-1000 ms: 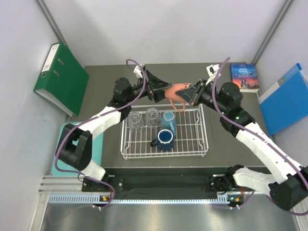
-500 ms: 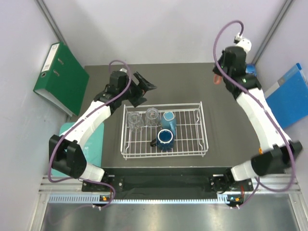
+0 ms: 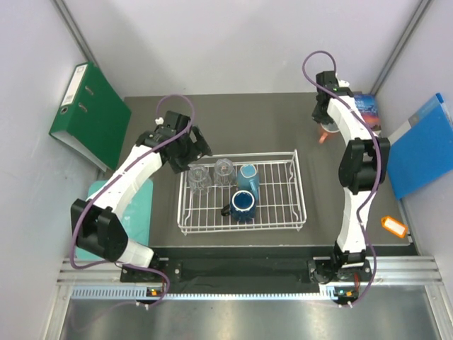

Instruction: Unload the cups from the dish rack

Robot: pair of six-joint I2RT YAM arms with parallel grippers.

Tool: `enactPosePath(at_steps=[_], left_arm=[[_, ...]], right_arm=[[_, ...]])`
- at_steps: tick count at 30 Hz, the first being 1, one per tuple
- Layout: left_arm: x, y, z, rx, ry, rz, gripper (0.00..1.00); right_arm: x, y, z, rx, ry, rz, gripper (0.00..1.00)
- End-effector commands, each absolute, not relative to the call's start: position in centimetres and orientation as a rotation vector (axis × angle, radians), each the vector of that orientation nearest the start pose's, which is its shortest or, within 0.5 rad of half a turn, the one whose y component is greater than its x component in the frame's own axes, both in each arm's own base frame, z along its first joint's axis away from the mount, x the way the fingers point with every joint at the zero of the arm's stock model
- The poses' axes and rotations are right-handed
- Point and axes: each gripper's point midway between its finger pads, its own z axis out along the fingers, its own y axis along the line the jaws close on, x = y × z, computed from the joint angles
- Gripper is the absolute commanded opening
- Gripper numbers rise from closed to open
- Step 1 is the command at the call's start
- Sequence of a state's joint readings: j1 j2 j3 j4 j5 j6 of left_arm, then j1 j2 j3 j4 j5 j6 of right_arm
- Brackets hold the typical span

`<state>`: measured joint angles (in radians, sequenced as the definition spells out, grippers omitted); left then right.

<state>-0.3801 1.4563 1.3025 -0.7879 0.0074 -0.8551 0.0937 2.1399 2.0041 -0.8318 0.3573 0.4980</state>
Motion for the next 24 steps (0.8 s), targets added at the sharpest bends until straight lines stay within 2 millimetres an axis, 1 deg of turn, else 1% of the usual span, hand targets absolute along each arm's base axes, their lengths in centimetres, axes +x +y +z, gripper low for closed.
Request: enactPosePath(at_steps=[1, 2, 3, 4, 6, 11, 13, 14, 16, 17, 19, 22, 24], left_arm=[[33.0, -15.7, 17.7, -0.561, 2.539, -0.407, 0.99], [33.0, -15.9, 17.6, -0.559, 2.546, -0.41, 0.99], [33.1, -15.9, 17.3, -0.563, 2.554, -0.408, 0.99], [33.1, -16.0, 17.1, -0.563, 2.562, -0.41, 0.99], [33.3, -16.3, 16.7, -0.567, 2.576, -0.413, 0.99], [33.7, -16.5, 16.2, -0.57, 2.594, -0.404, 0.99], [33.7, -16.7, 16.3, -0.567, 2.595, -0.409, 0.99], [33.7, -16.7, 16.2, -0.567, 2.597, -0.407, 0.99], [33.7, -16.8, 16.2, -0.56, 2.597, -0.407, 0.99], [33.7, -16.8, 16.2, -0.554, 2.596, -0.406, 0.99], [33.7, -16.8, 16.3, -0.55, 2.595, -0.403, 0.99], [33.8, -16.7, 16.5, -0.543, 2.584, -0.404, 0.99], [33.8, -16.8, 16.9, -0.531, 2.573, -0.412, 0.99]], right_arm=[[53.2, -0.1, 16.3, 0.652, 2.324, -0.19, 0.0], [53.2, 0.1, 16.0, 0.648, 2.338, -0.185, 0.0], [53.3, 0.0, 15.2, 0.652, 2.351, -0.188, 0.0], [53.4, 0.0, 14.9, 0.662, 2.356, -0.18, 0.0], [53.4, 0.0, 13.5, 0.679, 2.391, -0.163, 0.0], [53.3, -0.2, 11.5, 0.684, 2.437, -0.186, 0.0], [53.2, -0.3, 11.2, 0.68, 2.445, -0.188, 0.0], [53.2, -0.2, 10.9, 0.676, 2.45, -0.185, 0.03], [53.2, 0.0, 10.7, 0.67, 2.455, -0.175, 0.16], [53.3, 0.1, 10.9, 0.669, 2.452, -0.159, 0.38], [53.5, 0.2, 11.4, 0.664, 2.441, -0.144, 0.57], [53.8, 0.3, 12.9, 0.661, 2.407, -0.126, 0.69], [54.2, 0.5, 14.8, 0.656, 2.366, -0.103, 0.72]])
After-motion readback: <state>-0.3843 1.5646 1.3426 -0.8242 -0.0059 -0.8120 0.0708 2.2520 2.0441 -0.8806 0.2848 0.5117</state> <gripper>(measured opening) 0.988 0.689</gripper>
